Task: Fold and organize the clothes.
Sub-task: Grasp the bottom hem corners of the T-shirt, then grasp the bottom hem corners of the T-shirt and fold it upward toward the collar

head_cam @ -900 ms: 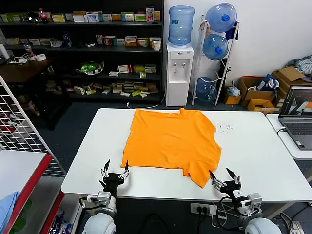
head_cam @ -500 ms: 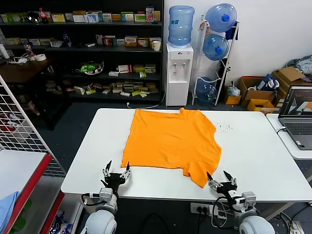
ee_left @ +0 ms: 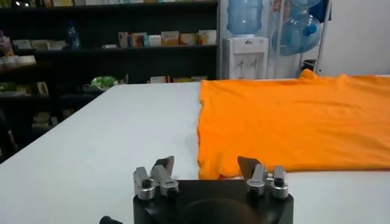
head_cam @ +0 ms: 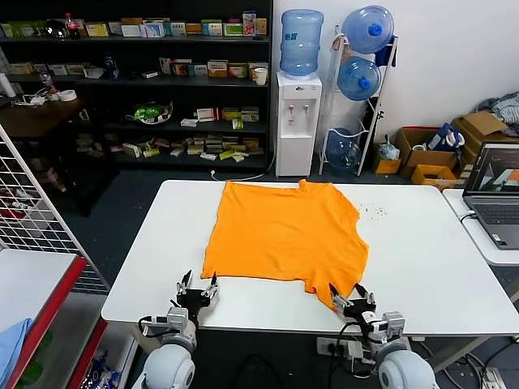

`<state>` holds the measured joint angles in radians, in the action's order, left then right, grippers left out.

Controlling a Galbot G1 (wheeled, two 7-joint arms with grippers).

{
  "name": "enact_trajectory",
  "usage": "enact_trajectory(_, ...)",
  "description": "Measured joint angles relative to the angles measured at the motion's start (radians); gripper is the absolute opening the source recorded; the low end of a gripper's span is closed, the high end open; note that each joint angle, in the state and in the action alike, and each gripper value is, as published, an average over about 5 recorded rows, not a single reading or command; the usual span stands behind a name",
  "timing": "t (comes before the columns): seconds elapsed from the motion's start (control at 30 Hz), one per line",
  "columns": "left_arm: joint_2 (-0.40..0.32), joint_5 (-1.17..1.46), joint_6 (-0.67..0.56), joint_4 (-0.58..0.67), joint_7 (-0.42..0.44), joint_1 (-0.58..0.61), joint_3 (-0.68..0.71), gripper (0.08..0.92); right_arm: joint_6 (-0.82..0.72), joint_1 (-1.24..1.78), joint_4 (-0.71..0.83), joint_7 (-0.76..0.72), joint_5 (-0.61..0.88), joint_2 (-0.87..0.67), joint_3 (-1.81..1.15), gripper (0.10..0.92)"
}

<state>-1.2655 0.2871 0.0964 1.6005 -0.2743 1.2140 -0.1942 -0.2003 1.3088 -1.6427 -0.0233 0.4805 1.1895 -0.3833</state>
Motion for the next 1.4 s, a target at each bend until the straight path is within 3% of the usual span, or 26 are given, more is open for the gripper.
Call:
enact_trajectory(0.47,-0.013,0.039,0.030,-0.020,0.019,-0.008,0.002,0.213,-0.013,0.028,-0.036,0.014,-0.001,0.001,0.000,0.178)
enact_trajectory(0.63,-0.006,0.044,0.034,-0.008,0.015,0.003,-0.001,0.099,-0.021,0.048,-0.065,0.023,-0.006,-0.011,-0.008,0.124)
enact_trajectory(1.0,0.055,0.053,0.044,0.104,-0.005,0.070,-0.012,0.092,-0.024,0.182,-0.210,0.045,-0.060,-0.069,-0.058,0.124)
enact_trajectory(1.4,0.117,0.016,0.021,0.259,-0.010,0.220,-0.040,0.092,0.008,0.365,-0.360,0.067,-0.129,-0.104,-0.133,0.124)
